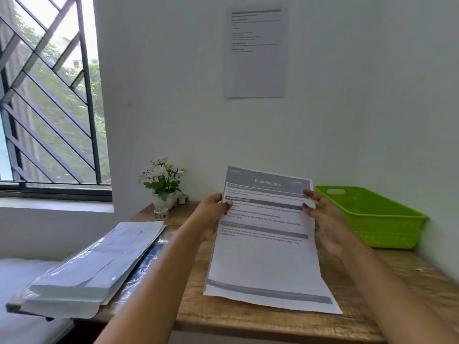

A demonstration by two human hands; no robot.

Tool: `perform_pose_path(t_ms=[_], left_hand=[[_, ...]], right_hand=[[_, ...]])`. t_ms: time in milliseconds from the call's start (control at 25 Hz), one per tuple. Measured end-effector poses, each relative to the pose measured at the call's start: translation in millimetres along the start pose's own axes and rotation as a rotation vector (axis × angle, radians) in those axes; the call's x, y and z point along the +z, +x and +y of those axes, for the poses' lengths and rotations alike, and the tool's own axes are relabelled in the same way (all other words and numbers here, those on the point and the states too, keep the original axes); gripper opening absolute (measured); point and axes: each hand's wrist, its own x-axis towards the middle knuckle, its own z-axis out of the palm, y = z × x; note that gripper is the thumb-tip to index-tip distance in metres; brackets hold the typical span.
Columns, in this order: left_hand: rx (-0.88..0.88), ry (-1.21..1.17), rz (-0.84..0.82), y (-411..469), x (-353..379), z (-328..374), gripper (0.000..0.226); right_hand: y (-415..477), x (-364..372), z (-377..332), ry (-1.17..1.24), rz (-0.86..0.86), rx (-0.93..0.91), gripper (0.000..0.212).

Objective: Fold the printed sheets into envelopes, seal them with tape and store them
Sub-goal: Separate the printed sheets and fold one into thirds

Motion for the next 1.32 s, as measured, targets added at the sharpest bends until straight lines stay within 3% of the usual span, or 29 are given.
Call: perform_pose_path(t_ms=[200, 480, 640, 720, 840, 1000, 1200, 1320], left_hand=[[-0.077, 0.01, 0.001, -8, -6, 5, 0.014], [-0.041, 0.179, 0.038, -16, -12, -9, 0.011], [-0.076, 0.05, -0.032, -24, -17, -11, 0.006], [-0.105, -0.023, -0.063, -27, -19, -12, 0.027], [-0.196, 0.051, -0.034, -32, -15, -18, 0.04], [-0.26, 0.194, -0.061, -37, -10, -28, 0.04], [-0.312, 0.138, -0.06, -43, -13, -25, 0.035], [-0.275, 0.189, -0.096, -45, -12, -27, 0.03]], right_hand=[[-8, -12, -2, -0.071, -0.021, 0.022, 0.04], [-9, -15, 1, -0.195, -0.001, -0.118, 0.046], [-14, -14, 4, -0.264, 0.016, -0.124, 0.045], [-19, -14, 4, -0.316, 0.016, -0.097, 0.044], [-28, -15, 5, -0.432, -0.034, 0.035, 0.04], [-35, -20, 6, -0.524, -0.038, 0.154, 0.027], [-42, -19, 5, -0.413, 0.014, 0.043, 0.014], [-46, -18, 3, -0.47, -0.029, 0.004, 0.014]])
